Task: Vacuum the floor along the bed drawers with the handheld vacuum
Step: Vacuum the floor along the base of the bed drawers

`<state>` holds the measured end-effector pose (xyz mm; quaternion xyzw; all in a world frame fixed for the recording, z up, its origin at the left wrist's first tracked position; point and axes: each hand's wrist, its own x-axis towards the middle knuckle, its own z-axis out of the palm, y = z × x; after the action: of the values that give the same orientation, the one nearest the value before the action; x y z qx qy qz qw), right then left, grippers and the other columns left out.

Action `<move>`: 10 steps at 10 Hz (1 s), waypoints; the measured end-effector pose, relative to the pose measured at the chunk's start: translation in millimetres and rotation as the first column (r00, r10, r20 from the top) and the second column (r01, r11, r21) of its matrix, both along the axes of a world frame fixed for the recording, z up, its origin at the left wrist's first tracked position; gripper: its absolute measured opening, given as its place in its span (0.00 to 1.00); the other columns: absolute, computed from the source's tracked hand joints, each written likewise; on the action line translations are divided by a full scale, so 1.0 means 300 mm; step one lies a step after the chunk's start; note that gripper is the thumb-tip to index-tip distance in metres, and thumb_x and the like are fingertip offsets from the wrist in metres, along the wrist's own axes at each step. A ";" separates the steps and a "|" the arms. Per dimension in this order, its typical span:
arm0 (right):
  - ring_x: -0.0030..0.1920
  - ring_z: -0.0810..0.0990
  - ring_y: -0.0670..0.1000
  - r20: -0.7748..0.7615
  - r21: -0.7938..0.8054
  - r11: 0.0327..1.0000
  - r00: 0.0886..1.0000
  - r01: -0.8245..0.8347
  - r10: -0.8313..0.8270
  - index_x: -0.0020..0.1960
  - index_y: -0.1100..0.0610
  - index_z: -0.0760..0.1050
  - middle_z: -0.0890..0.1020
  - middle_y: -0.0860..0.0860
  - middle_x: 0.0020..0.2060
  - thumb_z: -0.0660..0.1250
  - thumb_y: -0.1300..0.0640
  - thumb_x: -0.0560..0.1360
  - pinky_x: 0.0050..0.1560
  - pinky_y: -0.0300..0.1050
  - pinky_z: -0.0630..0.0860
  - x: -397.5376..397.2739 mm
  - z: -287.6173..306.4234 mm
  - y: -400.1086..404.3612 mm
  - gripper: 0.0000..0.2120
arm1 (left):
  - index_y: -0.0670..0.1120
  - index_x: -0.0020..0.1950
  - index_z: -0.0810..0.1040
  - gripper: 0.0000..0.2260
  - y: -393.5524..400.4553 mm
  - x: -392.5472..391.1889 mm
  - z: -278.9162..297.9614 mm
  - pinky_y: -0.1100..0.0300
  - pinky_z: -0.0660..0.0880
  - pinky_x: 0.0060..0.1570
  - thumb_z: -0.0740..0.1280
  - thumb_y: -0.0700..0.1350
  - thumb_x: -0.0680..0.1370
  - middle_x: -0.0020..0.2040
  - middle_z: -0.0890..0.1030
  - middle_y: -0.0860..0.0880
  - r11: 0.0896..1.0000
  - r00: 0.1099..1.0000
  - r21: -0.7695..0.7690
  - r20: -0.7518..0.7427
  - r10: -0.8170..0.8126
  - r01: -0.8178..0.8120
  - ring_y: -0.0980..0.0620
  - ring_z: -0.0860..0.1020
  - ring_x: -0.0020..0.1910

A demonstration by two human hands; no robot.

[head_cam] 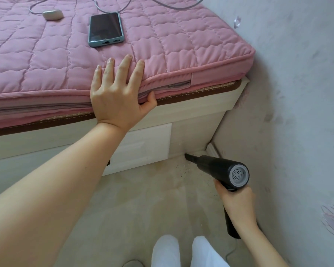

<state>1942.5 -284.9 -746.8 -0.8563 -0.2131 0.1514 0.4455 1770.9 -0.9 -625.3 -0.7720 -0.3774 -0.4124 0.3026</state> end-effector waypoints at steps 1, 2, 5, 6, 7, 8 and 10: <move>0.31 0.78 0.59 0.005 -0.006 1.000 1.000 0.005 -0.005 0.34 0.57 0.75 0.78 0.54 0.24 0.75 0.53 0.66 0.35 0.56 0.77 0.008 0.003 -0.001 0.12 | 0.48 0.69 0.78 0.25 0.003 -0.001 0.002 0.38 0.74 0.64 0.59 0.61 0.78 0.67 0.80 0.44 1.000 1.000 0.006 -0.004 0.004 -0.004 0.36 0.78 0.64; 0.30 0.77 0.60 0.001 -0.012 1.000 1.000 0.008 -0.008 0.33 0.57 0.74 0.78 0.55 0.24 0.75 0.53 0.66 0.34 0.54 0.76 0.013 0.009 -0.003 0.12 | 0.48 0.69 0.78 0.25 0.002 0.001 0.002 0.38 0.73 0.64 0.59 0.61 0.78 0.67 0.80 0.44 1.000 1.000 0.000 -0.007 0.003 -0.003 0.36 0.78 0.64; 0.35 0.80 0.55 0.029 -0.018 1.000 0.999 0.015 -0.014 0.37 0.55 0.76 0.81 0.52 0.29 0.75 0.54 0.67 0.38 0.49 0.76 0.040 0.036 -0.010 0.09 | 0.49 0.69 0.78 0.25 0.002 0.000 0.001 0.39 0.73 0.65 0.59 0.61 0.78 0.67 0.80 0.44 1.000 1.000 0.000 -0.007 0.003 -0.003 0.36 0.78 0.64; 0.38 0.81 0.57 0.026 -0.025 0.999 0.999 0.035 -0.034 0.40 0.53 0.77 0.82 0.52 0.32 0.75 0.51 0.67 0.42 0.55 0.79 0.053 0.028 -0.013 0.09 | 0.49 0.69 0.78 0.25 0.004 0.000 0.003 0.39 0.74 0.64 0.59 0.61 0.78 0.67 0.80 0.44 1.000 1.000 0.002 -0.011 0.004 -0.004 0.36 0.78 0.64; 0.36 0.80 0.57 0.036 -0.028 0.999 0.998 0.044 -0.043 0.37 0.52 0.74 0.81 0.52 0.29 0.75 0.53 0.67 0.40 0.55 0.79 0.055 0.036 -0.014 0.10 | 0.49 0.69 0.78 0.25 0.002 0.002 0.002 0.38 0.74 0.64 0.59 0.61 0.78 0.67 0.80 0.44 1.000 1.000 0.005 -0.009 0.003 -0.003 0.36 0.78 0.64; 0.34 0.79 0.58 0.057 -0.036 0.998 0.997 0.056 -0.054 0.34 0.53 0.73 0.79 0.53 0.26 0.75 0.55 0.68 0.40 0.52 0.77 0.065 0.046 -0.012 0.11 | 0.49 0.69 0.78 0.25 0.003 0.000 0.000 0.39 0.74 0.64 0.59 0.61 0.78 0.67 0.80 0.44 1.000 1.000 0.005 -0.010 0.005 -0.005 0.36 0.78 0.64; 0.31 0.75 0.58 0.090 -0.053 0.996 0.994 0.066 -0.061 0.32 0.58 0.73 0.78 0.55 0.25 0.74 0.55 0.69 0.36 0.46 0.72 0.066 0.062 -0.010 0.13 | 0.49 0.69 0.78 0.25 0.002 -0.001 0.001 0.39 0.73 0.64 0.60 0.61 0.78 0.67 0.80 0.44 1.000 1.000 0.004 -0.010 0.003 -0.003 0.36 0.78 0.64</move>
<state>1962.4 -288.0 -728.2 -0.8804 -0.2010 0.1053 0.4163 1770.7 -0.2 -624.9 -0.7729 -0.3761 -0.4090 0.3066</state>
